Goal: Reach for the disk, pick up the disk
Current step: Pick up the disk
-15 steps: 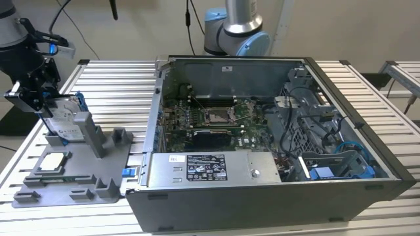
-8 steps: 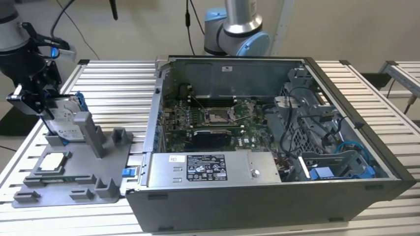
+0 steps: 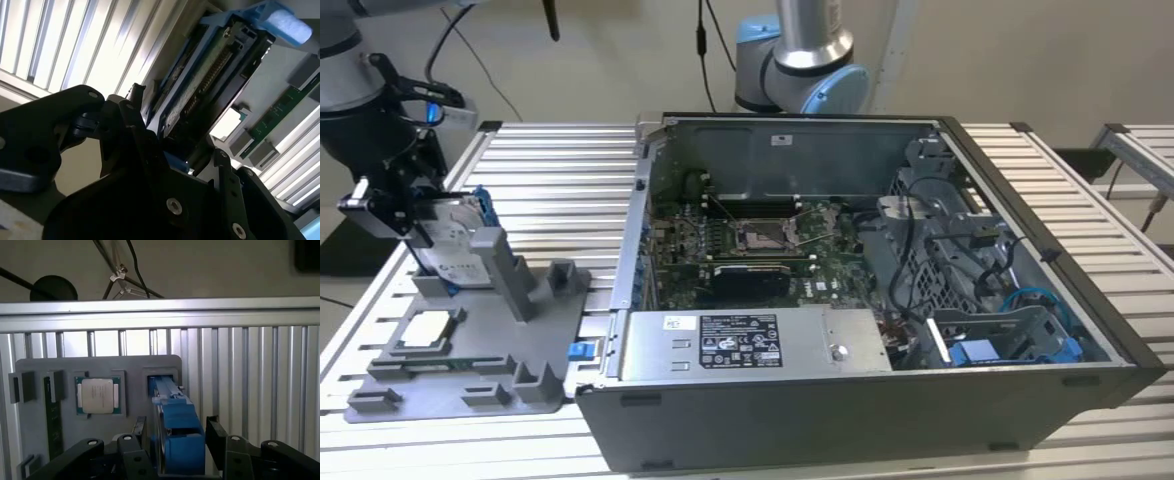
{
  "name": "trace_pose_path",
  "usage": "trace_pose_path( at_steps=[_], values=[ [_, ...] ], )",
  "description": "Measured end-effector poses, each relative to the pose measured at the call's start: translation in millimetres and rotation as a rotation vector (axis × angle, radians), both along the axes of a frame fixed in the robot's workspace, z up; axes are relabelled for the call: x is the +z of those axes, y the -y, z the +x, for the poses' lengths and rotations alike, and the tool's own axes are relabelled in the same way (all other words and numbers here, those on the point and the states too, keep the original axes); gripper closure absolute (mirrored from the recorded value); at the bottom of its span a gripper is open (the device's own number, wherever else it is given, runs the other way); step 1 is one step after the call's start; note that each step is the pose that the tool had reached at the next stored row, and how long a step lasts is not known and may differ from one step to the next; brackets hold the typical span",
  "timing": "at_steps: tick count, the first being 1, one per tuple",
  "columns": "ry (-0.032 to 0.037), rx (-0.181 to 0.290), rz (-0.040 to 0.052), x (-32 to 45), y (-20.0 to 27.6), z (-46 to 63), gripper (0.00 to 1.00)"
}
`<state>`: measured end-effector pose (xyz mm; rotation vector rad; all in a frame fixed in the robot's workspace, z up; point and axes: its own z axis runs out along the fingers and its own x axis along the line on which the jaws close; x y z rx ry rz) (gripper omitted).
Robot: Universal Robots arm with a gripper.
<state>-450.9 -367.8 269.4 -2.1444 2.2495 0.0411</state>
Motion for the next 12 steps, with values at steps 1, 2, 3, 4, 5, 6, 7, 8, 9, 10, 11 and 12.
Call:
trace_pose_path(
  at_steps=[1,2,3,4,5,6,7,8,9,10,11,12],
  values=[
    [0.0000,0.000,0.0000,-0.5,0.0,0.0,0.00],
    [-0.0001,0.000,0.0000,-1.2,0.0,0.0,0.00],
    [-0.0001,0.000,0.0000,-1.8,0.0,0.0,0.00],
    [0.0000,0.000,0.0002,-2.5,0.0,0.0,0.00],
    [-0.0002,0.000,0.0004,-2.7,0.0,-0.1,0.00],
    [-0.0002,0.001,0.0009,-2.8,0.0,-0.1,0.00],
    [-0.0001,0.001,0.0011,-3.0,-0.1,-0.1,0.00],
    [0.0002,0.002,0.0014,-3.5,-0.1,0.0,0.00],
    [0.0002,0.003,0.0014,-3.8,-0.3,0.0,0.00],
    [0.0001,0.003,0.0013,-3.9,-0.3,0.0,0.00],
    [0.0001,0.004,0.0013,-3.8,-0.4,0.0,0.00],
    [0.0001,0.005,0.0013,-3.9,-0.4,-0.1,0.00]
  ],
)
